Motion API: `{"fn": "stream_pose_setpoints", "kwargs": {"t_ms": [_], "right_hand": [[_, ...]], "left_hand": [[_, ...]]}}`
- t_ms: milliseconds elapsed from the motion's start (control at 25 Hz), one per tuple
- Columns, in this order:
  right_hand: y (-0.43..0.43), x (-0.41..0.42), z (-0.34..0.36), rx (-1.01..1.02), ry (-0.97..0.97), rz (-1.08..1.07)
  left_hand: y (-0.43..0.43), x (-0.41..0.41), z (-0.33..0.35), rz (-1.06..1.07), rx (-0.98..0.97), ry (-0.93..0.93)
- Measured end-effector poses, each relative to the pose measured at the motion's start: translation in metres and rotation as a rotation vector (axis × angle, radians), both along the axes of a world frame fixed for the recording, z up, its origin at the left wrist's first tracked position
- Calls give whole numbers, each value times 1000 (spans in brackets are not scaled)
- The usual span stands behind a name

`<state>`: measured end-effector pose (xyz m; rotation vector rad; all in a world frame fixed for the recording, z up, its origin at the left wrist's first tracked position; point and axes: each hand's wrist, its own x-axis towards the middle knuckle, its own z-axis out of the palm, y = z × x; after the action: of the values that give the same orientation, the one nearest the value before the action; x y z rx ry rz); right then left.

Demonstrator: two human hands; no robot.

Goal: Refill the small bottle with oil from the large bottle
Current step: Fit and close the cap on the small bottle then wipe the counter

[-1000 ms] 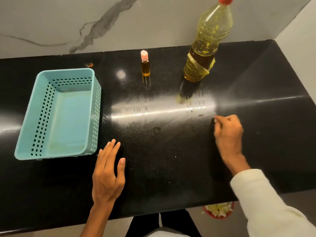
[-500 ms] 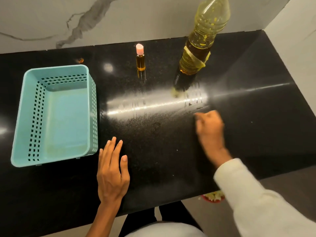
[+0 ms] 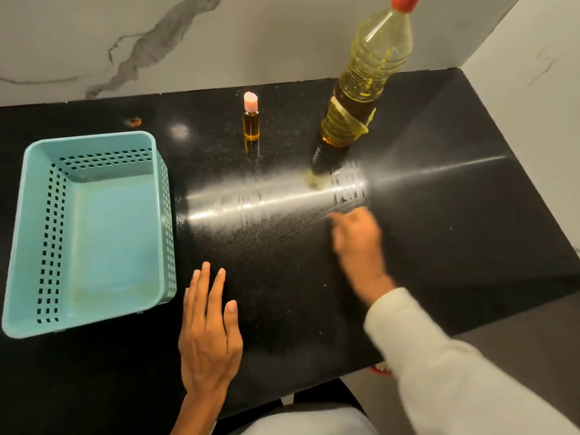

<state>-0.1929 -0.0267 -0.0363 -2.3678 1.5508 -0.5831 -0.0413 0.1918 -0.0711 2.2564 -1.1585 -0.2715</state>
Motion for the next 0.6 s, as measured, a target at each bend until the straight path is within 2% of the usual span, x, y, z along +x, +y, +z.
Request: {"fn": "stream_pose_setpoints", "kwargs": {"t_ms": [80, 160, 240, 320, 400, 440, 520, 600], "right_hand": [[-51, -43, 12, -17, 102, -258], [-55, -38, 15, -21, 95, -338], [-14, 15, 15, 131, 16, -161], [50, 71, 20, 321, -59, 114], [87, 90, 15, 241, -42, 388], [74, 82, 5, 163, -41, 407], [13, 44, 1, 169, -32, 178], [-48, 1, 11, 67, 44, -137]], "left_hand": [[-1, 0, -1, -13, 14, -13], [-1, 1, -2, -12, 31, -29], [-1, 1, -2, -18, 31, -42], [-1, 1, -4, -29, 33, -66], [-1, 1, -5, -41, 39, -85], [-2, 1, -6, -39, 41, -89], [-1, 2, -7, -34, 48, -94], [-2, 3, -4, -44, 41, -93]]}}
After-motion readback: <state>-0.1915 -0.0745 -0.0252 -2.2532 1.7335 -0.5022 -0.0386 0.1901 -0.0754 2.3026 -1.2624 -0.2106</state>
